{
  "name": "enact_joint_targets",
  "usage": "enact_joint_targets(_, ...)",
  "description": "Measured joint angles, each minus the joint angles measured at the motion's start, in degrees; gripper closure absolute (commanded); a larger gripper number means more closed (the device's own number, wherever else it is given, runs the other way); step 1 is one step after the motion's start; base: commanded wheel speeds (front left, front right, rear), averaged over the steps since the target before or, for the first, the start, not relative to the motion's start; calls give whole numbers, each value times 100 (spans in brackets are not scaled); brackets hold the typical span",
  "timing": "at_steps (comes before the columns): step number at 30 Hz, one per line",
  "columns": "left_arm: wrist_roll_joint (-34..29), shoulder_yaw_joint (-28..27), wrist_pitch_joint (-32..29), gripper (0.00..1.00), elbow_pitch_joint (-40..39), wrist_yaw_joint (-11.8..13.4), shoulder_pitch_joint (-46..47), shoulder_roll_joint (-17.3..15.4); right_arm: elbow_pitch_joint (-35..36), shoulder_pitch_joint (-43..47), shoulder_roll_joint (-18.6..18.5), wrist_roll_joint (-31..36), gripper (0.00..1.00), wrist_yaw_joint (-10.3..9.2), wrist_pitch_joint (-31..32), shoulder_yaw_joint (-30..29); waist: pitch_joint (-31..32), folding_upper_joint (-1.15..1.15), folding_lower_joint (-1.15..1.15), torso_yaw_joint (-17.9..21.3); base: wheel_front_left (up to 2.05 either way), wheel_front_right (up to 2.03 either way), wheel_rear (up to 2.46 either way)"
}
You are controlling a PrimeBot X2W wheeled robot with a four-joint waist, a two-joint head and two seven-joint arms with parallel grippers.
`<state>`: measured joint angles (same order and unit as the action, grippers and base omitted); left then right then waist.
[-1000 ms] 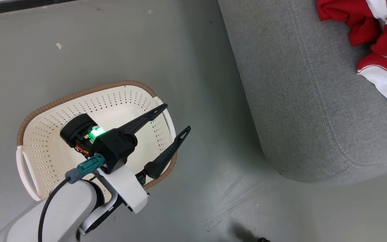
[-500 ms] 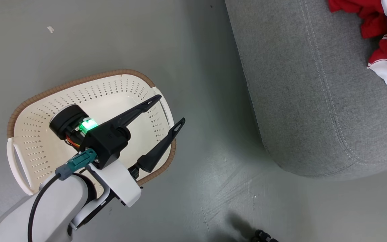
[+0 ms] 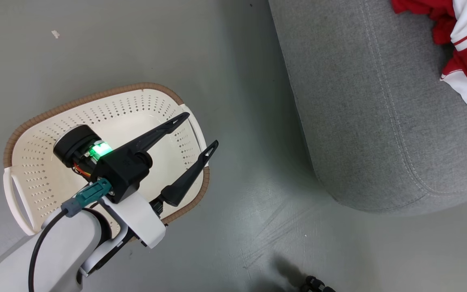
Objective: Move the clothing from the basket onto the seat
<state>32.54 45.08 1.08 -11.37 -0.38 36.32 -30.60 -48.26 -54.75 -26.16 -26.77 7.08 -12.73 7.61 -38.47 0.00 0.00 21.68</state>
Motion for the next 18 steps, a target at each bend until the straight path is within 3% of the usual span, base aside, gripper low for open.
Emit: enact_joint_targets(18, -32, -13, 260, 0, 151, -30, 1, 56, -181, -85, -86, -98, 0, 0, 11, 365, 345, 0, 0, 85, 0, 0, 0)
